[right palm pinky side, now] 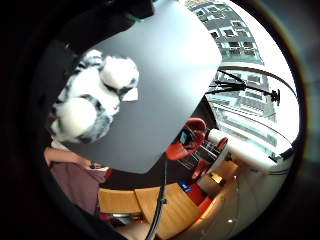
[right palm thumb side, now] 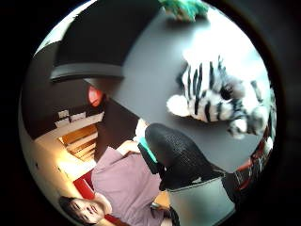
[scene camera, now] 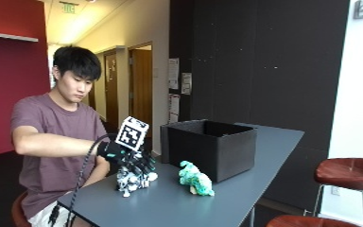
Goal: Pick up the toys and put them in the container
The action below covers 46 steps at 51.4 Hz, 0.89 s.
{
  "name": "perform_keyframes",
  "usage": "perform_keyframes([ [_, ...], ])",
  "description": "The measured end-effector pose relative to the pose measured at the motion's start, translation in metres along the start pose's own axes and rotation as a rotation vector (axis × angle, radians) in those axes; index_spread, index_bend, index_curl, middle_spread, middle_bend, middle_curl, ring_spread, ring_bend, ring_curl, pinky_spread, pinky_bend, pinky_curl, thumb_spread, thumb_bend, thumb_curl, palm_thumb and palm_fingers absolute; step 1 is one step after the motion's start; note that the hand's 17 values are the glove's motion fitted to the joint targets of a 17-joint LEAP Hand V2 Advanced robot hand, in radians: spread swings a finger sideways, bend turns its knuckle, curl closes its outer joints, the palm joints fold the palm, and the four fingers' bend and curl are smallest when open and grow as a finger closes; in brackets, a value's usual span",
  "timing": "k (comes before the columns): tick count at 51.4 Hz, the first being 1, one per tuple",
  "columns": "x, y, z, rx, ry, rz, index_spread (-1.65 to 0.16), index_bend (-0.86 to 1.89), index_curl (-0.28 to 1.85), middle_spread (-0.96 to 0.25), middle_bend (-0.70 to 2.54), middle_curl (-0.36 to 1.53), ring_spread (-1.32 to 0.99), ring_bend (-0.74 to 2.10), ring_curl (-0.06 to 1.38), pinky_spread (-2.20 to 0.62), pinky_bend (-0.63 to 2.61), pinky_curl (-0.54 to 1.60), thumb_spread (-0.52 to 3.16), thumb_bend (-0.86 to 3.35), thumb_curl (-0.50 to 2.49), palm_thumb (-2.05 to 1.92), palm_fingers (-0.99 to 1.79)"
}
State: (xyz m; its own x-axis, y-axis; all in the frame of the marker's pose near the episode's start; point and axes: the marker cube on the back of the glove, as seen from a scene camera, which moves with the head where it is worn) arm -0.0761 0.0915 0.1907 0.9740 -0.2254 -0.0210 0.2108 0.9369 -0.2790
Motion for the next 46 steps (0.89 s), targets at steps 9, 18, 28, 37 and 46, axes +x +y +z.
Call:
perform_keyframes([
  [9, -0.006, -0.019, 0.031, 0.028, 0.032, 0.026, -0.11, 0.08, 0.12, 0.07, 0.21, 0.3, 0.01, 0.45, 0.34, 0.03, 0.73, 0.3, 1.15, -0.04, 0.27, -0.04, -0.18],
  [18, -0.005, -0.038, 0.039, 0.195, -0.016, -0.041, -0.13, 0.09, 0.11, -0.03, 0.4, 0.37, -0.15, 0.8, 0.39, -0.09, 0.74, 0.28, 1.15, 0.01, 0.3, 0.06, 0.4],
  [28, -0.006, -0.058, 0.033, 0.311, -0.07, -0.049, -0.16, 0.14, 0.09, -0.22, 0.45, 0.42, -0.3, 1.08, 0.49, -0.29, 1.03, 0.38, 1.19, 0.16, 0.42, 0.39, 0.85],
  [37, 0.006, -0.073, 0.021, 0.1, -0.2, -0.039, -0.22, 0.26, 0.12, -0.3, 0.75, 0.55, -0.34, 1.16, 0.54, -0.36, 0.92, 0.39, 0.91, 0.16, 0.54, 0.54, 1.21],
  [46, -0.01, -0.046, -0.047, 0.01, -0.221, -0.025, -0.25, 0.36, 0.17, -0.29, 0.85, 0.63, -0.34, 1.19, 0.56, -0.39, 0.92, 0.4, 0.74, 0.13, 0.63, 0.59, 1.19],
])
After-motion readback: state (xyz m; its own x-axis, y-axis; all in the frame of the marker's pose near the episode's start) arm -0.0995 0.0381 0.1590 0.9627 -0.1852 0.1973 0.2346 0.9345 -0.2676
